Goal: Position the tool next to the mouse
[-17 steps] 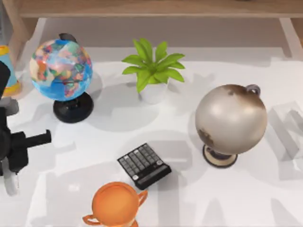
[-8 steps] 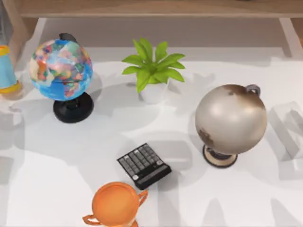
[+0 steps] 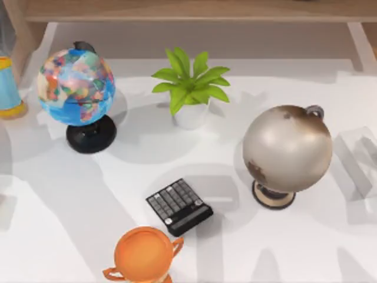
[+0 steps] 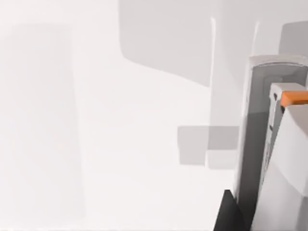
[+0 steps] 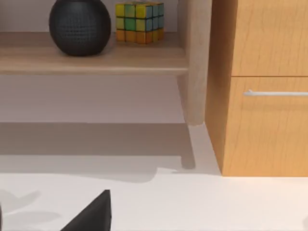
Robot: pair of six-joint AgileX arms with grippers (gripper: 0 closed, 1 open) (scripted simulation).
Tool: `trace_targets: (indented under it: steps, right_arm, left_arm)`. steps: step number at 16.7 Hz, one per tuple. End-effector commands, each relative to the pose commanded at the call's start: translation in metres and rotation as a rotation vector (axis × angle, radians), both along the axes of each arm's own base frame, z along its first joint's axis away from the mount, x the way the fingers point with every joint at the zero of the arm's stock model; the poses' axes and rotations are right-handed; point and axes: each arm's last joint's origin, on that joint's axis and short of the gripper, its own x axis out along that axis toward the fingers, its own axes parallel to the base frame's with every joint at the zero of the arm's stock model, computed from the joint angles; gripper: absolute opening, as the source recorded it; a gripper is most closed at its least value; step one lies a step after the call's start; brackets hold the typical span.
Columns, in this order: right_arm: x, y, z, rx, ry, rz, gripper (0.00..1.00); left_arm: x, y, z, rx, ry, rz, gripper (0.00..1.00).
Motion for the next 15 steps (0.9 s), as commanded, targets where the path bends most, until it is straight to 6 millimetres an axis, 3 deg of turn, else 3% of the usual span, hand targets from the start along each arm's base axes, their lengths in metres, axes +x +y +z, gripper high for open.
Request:
trace_targets:
  steps: [15]
  right_arm:
    - [0.0, 0.0, 0.0, 0.0, 0.0, 0.0, 1.0]
  left_arm:
    - [0.0024, 0.0013, 0.0093, 0.03, -0.06, 0.002, 0.0]
